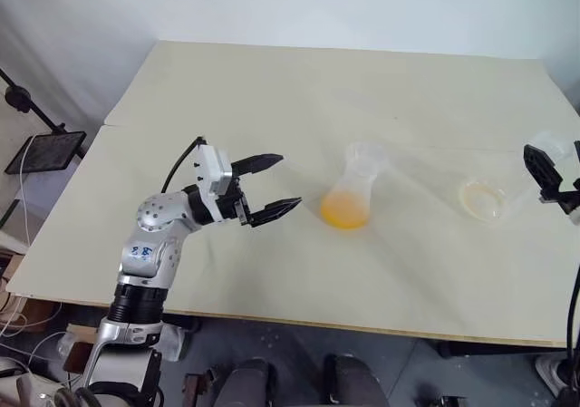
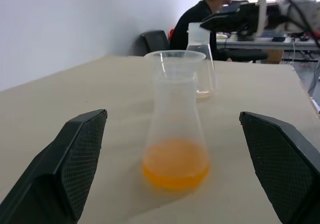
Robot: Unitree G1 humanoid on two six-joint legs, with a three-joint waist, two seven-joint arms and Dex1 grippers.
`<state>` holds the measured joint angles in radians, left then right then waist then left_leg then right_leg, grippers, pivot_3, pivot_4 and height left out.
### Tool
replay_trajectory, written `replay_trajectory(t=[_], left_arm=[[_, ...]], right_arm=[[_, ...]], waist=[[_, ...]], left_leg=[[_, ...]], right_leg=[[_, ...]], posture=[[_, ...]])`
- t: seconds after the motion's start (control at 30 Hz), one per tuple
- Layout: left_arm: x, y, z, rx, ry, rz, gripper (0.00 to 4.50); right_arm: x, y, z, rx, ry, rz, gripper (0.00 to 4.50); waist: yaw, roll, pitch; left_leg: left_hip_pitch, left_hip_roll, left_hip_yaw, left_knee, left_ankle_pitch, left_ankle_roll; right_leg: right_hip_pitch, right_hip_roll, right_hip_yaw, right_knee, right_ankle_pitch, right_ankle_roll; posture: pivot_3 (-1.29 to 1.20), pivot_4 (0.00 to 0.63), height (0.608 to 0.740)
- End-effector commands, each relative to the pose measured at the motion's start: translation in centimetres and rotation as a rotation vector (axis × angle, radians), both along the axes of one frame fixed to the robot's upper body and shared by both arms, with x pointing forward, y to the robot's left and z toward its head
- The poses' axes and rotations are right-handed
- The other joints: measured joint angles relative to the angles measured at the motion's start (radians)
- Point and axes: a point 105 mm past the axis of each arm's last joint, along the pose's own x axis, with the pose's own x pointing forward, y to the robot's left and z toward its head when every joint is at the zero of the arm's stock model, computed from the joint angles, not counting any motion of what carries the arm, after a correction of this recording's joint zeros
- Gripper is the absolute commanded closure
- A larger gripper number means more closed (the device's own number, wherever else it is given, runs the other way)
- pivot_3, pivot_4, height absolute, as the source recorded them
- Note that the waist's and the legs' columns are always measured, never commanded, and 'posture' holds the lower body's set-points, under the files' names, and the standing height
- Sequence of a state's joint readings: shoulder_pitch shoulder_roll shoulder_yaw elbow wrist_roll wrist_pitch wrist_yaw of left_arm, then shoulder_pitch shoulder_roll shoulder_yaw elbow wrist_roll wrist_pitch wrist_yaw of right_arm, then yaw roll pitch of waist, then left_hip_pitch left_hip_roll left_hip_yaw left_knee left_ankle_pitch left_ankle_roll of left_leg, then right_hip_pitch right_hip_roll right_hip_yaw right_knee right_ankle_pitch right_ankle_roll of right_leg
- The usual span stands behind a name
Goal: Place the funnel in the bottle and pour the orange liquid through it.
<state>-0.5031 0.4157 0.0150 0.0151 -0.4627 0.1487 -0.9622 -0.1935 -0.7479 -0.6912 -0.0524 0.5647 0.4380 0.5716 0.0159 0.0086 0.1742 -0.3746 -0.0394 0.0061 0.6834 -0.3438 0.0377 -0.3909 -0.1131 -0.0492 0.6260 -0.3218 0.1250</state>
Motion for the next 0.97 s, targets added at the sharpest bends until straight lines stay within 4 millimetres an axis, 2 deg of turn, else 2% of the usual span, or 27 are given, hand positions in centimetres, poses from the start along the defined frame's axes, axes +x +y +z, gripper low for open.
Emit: replay_trajectory(t=[0.03,0.1,0.17,0.23,0.4,0.5,0.63,0.7,0.83,0.97], left_arm=[[-0.6,0.8,0.3,0.023,-0.029,-0.006,0.0],[-0.6,1.4,0.0,0.041,-0.018,-0.004,0.0],[-0.8,1.9,-0.2,0.055,-0.01,-0.006,0.0],[-0.6,2.7,-0.3,0.062,0.011,0.011,0.0],[-1.1,4.4,-1.6,0.158,0.022,0.014,0.0],[-1.3,5.1,-2.6,0.21,0.047,0.03,0.0],[-1.6,5.9,-3.3,0.247,0.05,0.048,0.0],[-1.8,6.4,-3.5,0.255,0.043,0.072,0.0],[-2.4,6.7,-3.7,0.261,0.054,0.078,0.0],[-2.1,7.0,-3.6,0.272,0.026,0.136,0.0]], right_arm=[[-2.5,0.3,1.8,-0.053,-0.048,0.079,0.04],[-3.7,0.2,0.5,-0.046,0.027,0.128,0.04],[-5.2,0.4,0.0,-0.054,0.013,0.183,0.04],[-6.2,0.8,-1.0,-0.053,0.071,0.241,0.04],[-8.6,4.5,-3.0,-0.103,0.158,0.474,0.04],[-9.6,7.0,-4.7,-0.201,0.221,0.604,0.04],[-10.1,10.8,-6.5,-0.3,0.251,0.8,0.04],[-9.7,12.0,-7.0,-0.317,0.221,0.841,0.04],[-8.8,12.2,-6.9,-0.287,0.177,0.836,0.04],[-8.5,11.6,-6.8,-0.285,0.162,0.812,0.04]], waist=[[0.003,0.0,0.0],[0.005,0.0,0.0],[0.007,0.0,0.0],[0.007,0.0,0.0],[0.005,0.0,0.0],[0.004,0.0,0.0],[0.005,0.0,0.0],[0.006,0.0,0.0],[0.006,0.0,0.0],[0.011,0.0,0.0]], left_leg=[[0.0,0.0,0.0,0.0,0.0,0.0],[0.0,0.0,0.0,0.0,0.0,0.0],[0.0,0.0,0.0,0.0,0.0,0.0],[0.0,0.0,0.0,0.0,0.0,0.0],[0.001,0.001,0.0,-0.001,0.0,0.0],[0.003,0.001,0.0,-0.002,0.0,0.0],[0.004,0.001,-0.001,-0.002,0.0,0.0],[0.005,0.001,-0.003,-0.002,-0.001,0.0],[0.005,0.001,-0.004,-0.002,-0.001,-0.001],[0.005,0.001,-0.008,-0.001,-0.001,-0.001]], right_leg=[[0.0,0.0,0.0,0.0,0.0,0.0],[0.0,0.0,0.0,0.0,0.0,0.0],[0.001,0.0,0.001,-0.001,0.0,0.0],[0.001,0.0,0.002,-0.002,0.0,0.0],[0.002,0.0,0.002,-0.003,0.0,0.0],[0.003,0.0,0.002,-0.005,0.0,0.0],[0.005,-0.001,0.002,-0.006,0.0,0.0],[0.006,-0.001,0.002,-0.006,0.0,0.0],[0.006,-0.001,0.001,-0.006,0.0,0.0],[0.009,-0.002,-0.001,-0.008,0.0,0.0]], posture=[[0.0,0.15,0.74],[0.0,0.15,0.74],[0.0,0.15,0.74],[0.0,0.15,0.74],[0.0,0.15,0.74],[0.0,0.15,0.74],[0.0,0.15,0.74],[0.0,0.15,0.74],[0.0,0.15,0.74],[0.0,0.15,0.74]])
